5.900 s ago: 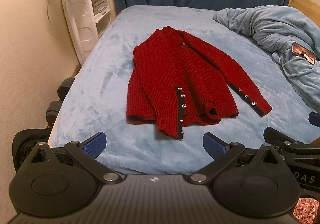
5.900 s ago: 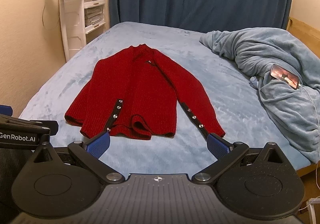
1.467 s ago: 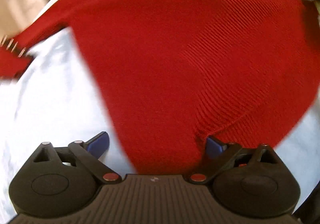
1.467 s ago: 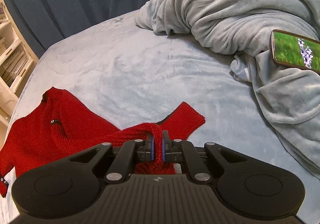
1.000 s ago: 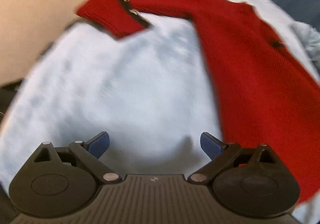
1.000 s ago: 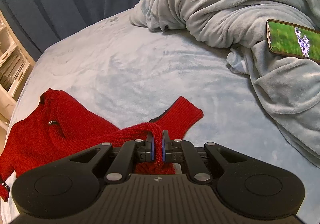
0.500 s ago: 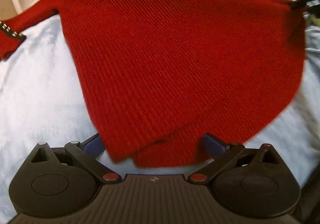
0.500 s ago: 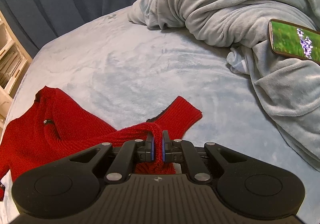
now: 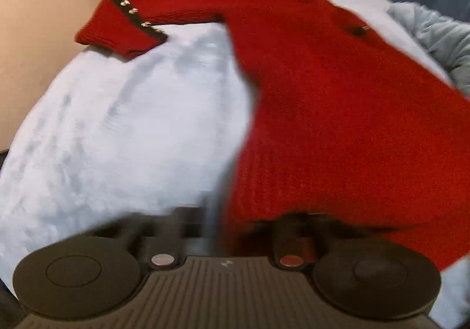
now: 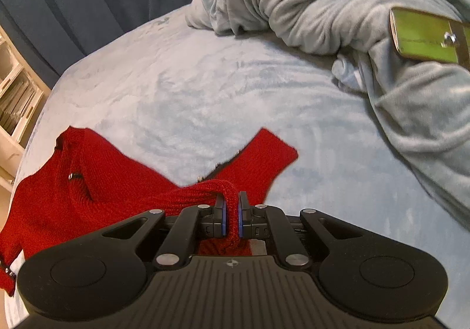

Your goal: Fold small clothes

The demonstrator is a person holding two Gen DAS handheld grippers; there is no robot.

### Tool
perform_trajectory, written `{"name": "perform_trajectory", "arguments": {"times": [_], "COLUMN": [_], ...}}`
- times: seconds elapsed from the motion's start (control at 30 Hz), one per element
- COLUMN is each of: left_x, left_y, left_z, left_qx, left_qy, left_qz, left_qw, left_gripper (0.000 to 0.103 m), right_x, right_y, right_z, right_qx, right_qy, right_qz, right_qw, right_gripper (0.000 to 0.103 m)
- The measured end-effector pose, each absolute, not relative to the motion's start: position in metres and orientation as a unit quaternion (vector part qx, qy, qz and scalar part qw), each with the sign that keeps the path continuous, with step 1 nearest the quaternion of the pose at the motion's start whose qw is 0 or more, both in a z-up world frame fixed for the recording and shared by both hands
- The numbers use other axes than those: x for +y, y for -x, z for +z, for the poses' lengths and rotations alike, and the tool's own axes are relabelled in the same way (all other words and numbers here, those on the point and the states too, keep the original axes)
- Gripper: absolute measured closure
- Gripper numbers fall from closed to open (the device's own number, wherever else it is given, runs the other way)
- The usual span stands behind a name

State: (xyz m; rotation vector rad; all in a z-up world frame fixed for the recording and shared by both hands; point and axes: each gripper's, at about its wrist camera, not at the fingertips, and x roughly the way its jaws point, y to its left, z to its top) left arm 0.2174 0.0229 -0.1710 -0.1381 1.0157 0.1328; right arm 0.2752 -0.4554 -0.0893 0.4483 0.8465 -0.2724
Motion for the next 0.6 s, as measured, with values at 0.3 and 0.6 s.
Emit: {"name": "perform_trajectory", "arguments": {"times": [0.3, 0.6], "left_x": [0.07, 0.167], "left_y": [-0.15, -0.12], "left_z": [-0.068, -0.14], "left_qx": [0.414, 0.534], "left_qy": [0.032, 0.042], "left_qz": [0.045, 0.166], "left_qw": [0.908, 0.828], "left_gripper": [0.099, 0.087], "right_x": [-0.387, -0.323], "right_y": [-0.154, -0.062], "right_z": [-0.067, -0.156], "right_qx": [0.423, 0.566], "right_qy": [-0.19, -0.236], "right_qz": [-0.031, -0.019], "right_qw": [0.886, 0.789], "right_gripper": [0.097, 0.085]}}
